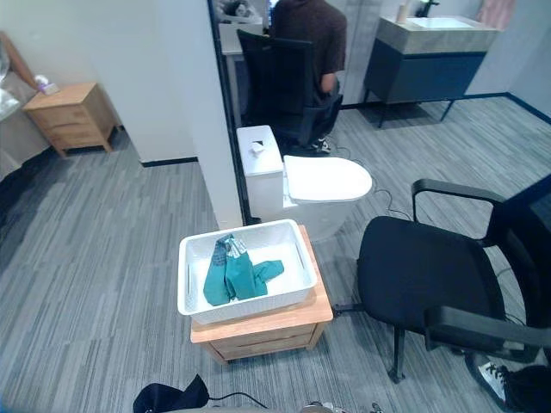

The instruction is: Tidy the bed and pick cloth on bed and put in laundry

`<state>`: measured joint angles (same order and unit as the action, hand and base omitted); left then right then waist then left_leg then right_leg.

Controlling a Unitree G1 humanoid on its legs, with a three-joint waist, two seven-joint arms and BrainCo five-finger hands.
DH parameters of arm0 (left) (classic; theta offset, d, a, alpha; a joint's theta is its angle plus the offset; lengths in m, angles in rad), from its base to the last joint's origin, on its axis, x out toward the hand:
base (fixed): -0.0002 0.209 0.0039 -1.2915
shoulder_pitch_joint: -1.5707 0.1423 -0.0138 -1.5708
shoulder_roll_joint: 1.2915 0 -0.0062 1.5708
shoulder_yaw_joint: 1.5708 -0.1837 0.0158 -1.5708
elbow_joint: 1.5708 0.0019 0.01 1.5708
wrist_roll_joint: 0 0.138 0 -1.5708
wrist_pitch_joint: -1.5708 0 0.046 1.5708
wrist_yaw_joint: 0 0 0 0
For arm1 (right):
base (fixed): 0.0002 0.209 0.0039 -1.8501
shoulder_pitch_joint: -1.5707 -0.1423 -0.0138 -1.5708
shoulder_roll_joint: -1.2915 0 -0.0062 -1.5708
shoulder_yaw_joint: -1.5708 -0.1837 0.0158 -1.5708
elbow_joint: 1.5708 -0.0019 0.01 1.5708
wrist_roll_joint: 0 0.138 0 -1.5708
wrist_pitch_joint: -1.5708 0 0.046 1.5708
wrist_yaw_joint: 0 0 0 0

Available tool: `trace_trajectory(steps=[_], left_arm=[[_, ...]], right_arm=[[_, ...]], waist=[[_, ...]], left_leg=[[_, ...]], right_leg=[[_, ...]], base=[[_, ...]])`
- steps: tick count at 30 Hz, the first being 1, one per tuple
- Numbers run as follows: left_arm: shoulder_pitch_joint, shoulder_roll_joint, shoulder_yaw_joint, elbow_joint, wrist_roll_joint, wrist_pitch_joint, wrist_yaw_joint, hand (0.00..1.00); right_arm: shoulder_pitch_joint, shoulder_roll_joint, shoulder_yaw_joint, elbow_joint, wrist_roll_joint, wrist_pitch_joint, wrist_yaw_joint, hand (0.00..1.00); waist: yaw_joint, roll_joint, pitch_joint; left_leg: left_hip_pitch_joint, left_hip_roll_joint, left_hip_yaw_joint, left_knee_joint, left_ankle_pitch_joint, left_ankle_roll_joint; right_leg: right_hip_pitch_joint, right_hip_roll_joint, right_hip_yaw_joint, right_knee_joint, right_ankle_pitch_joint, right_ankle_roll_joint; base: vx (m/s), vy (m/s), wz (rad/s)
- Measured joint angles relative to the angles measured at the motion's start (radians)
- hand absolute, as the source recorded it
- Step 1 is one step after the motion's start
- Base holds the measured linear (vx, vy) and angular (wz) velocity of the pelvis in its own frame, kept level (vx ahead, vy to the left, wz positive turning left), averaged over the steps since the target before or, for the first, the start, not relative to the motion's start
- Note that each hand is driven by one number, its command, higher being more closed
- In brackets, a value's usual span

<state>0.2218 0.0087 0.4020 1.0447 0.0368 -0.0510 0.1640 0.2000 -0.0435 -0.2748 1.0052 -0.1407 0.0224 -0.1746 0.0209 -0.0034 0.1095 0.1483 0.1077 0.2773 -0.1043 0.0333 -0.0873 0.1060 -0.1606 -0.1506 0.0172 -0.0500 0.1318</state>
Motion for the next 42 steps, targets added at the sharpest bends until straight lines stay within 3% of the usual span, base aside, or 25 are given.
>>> trace_trajectory(steps=[2, 5, 9, 12, 15, 18, 24, 26, 28, 29, 31, 33, 35, 37, 42], left_arm=[[0.000, -0.002, 0.016, 0.000, -0.053, -0.005, 0.011, 1.00], [-0.006, -0.026, 0.134, 0.000, -0.154, -0.016, 0.030, 1.00], [0.007, -0.034, 0.358, 0.010, -0.336, -0.027, 0.091, 1.00], [0.008, 0.004, 0.482, -0.001, -0.461, -0.039, 0.130, 1.00], [-0.032, 0.084, 0.609, -0.046, -0.589, -0.059, 0.171, 1.00], [-0.101, 0.219, 0.723, -0.102, -0.659, -0.081, 0.199, 1.00], [-0.238, 0.628, 0.796, -0.156, -0.671, -0.114, 0.243, 1.00], [-0.312, 0.746, 0.738, -0.195, -0.586, -0.121, 0.258, 1.00], [-0.437, 0.915, 0.521, -0.202, -0.466, -0.121, 0.278, 1.00], [-0.497, 0.952, 0.405, -0.317, -0.393, -0.118, 0.281, 1.00], [-0.527, 0.928, 0.293, -0.508, -0.289, -0.134, 0.310, 1.00], [-0.546, 0.853, 0.225, -0.637, -0.189, -0.153, 0.325, 1.00], [-0.572, 0.733, 0.175, -0.680, -0.074, -0.150, 0.352, 1.00], [-0.579, 0.671, 0.105, -0.681, -0.019, -0.134, 0.362, 1.00], [-0.601, 0.660, -0.137, -0.759, 0.193, -0.066, 0.361, 1.00]], right_arm=[[-0.002, 0.000, 0.000, 0.019, 0.000, -0.001, 0.003, 0.00], [-0.007, 0.002, 0.000, 0.063, 0.005, -0.011, 0.003, 0.00], [-0.007, 0.011, 0.007, 0.117, 0.058, -0.035, 0.003, 0.00], [-0.007, 0.019, 0.008, 0.120, 0.066, -0.055, 0.000, 0.00], [-0.006, 0.007, 0.008, 0.108, 0.129, -0.074, -0.006, 0.00], [0.004, 0.011, 0.010, 0.088, 0.151, -0.074, -0.006, 0.00], [0.062, 0.002, 0.019, 0.010, 0.156, -0.073, -0.009, 0.00], [0.074, 0.003, 0.037, 0.000, 0.145, -0.073, -0.005, 0.00], [0.072, 0.004, 0.060, 0.000, 0.116, -0.073, 0.003, 0.00], [0.068, 0.003, 0.060, -0.010, 0.116, -0.074, 0.007, 0.00], [0.056, 0.001, 0.055, -0.007, 0.115, -0.073, 0.013, 0.00], [0.042, -0.008, 0.048, 0.006, 0.113, -0.071, 0.015, 0.00], [0.031, -0.015, 0.033, 0.014, 0.075, -0.063, 0.021, 0.00], [0.026, -0.016, 0.014, 0.015, 0.075, -0.054, 0.028, 0.00], [0.019, -0.015, 0.008, 0.031, 0.038, -0.050, 0.031, 0.00]], waist=[[0.003, -0.007, -0.009], [0.043, -0.015, -0.015], [0.102, -0.048, -0.014], [0.109, -0.060, -0.012], [0.109, -0.057, -0.011], [0.111, -0.058, -0.011], [0.108, -0.055, -0.014], [0.109, -0.053, -0.015], [0.113, -0.052, -0.016], [0.108, -0.045, -0.022], [0.097, -0.034, -0.025], [0.080, -0.025, -0.027], [0.066, -0.007, -0.026], [0.047, -0.001, -0.026], [0.004, -0.003, -0.026]], left_leg=[[-0.028, -0.009, -0.056, 0.000, 0.006, 0.006], [-0.068, -0.027, -0.147, 0.000, 0.020, 0.011], [-0.097, -0.042, -0.237, 0.000, 0.023, 0.011], [-0.095, -0.047, -0.248, 0.000, 0.022, 0.010], [-0.095, -0.044, -0.251, 0.000, 0.019, 0.007], [-0.093, -0.035, -0.242, 0.000, 0.011, 0.006], [-0.076, -0.023, -0.204, 0.000, -0.006, 0.000], [-0.071, -0.022, -0.202, 0.001, -0.008, -0.004], [-0.069, -0.021, -0.199, 0.001, 0.003, -0.002], [-0.067, -0.025, -0.190, 0.001, 0.006, -0.002], [-0.068, -0.033, -0.189, 0.002, 0.006, -0.001], [-0.068, -0.035, -0.180, 0.006, 0.006, 0.000], [-0.060, -0.033, -0.157, 0.006, 0.006, 0.000], [-0.053, -0.028, -0.133, 0.007, 0.006, 0.000], [-0.007, -0.020, -0.066, 0.007, 0.006, 0.000]], right_leg=[[0.009, -0.011, -0.059, 0.001, -0.018, 0.002], [0.025, -0.024, -0.146, 0.003, -0.036, 0.009], [0.066, -0.030, -0.238, -0.003, -0.053, -0.003], [0.086, -0.030, -0.249, -0.005, -0.059, -0.013], [0.087, -0.027, -0.244, -0.005, -0.062, -0.019], [0.085, -0.019, -0.228, -0.005, -0.067, -0.025], [0.072, -0.013, -0.186, 0.001, -0.087, -0.027], [0.070, -0.011, -0.181, 0.001, -0.088, -0.026], [0.070, -0.010, -0.176, 0.002, -0.081, -0.016], [0.071, -0.015, -0.167, 0.004, -0.080, -0.015], [0.068, -0.022, -0.162, 0.003, -0.078, -0.012], [0.055, -0.024, -0.152, 0.003, -0.076, -0.011], [0.048, -0.022, -0.125, 0.002, -0.073, -0.012], [0.047, -0.019, -0.105, 0.002, -0.068, -0.017], [0.047, -0.013, -0.042, 0.010, -0.059, -0.030]], base=[[0.05, -0.021, 0.87], [0.11, -0.012, 0.91], [0.13, -0.028, 0.70], [0.08, -0.011, 0.31], [0.01, -0.004, 0.02], [-0.05, -0.017, -0.11], [-0.03, -0.014, -0.15], [0.04, -0.008, -0.11], [0.04, 0.000, -0.09], [0.05, 0.022, -0.15], [0.05, 0.030, -0.12], [0.02, 0.010, -0.17], [0.03, -0.014, -0.31], [0.04, -0.028, -0.33], [0.02, -0.010, -0.42]])
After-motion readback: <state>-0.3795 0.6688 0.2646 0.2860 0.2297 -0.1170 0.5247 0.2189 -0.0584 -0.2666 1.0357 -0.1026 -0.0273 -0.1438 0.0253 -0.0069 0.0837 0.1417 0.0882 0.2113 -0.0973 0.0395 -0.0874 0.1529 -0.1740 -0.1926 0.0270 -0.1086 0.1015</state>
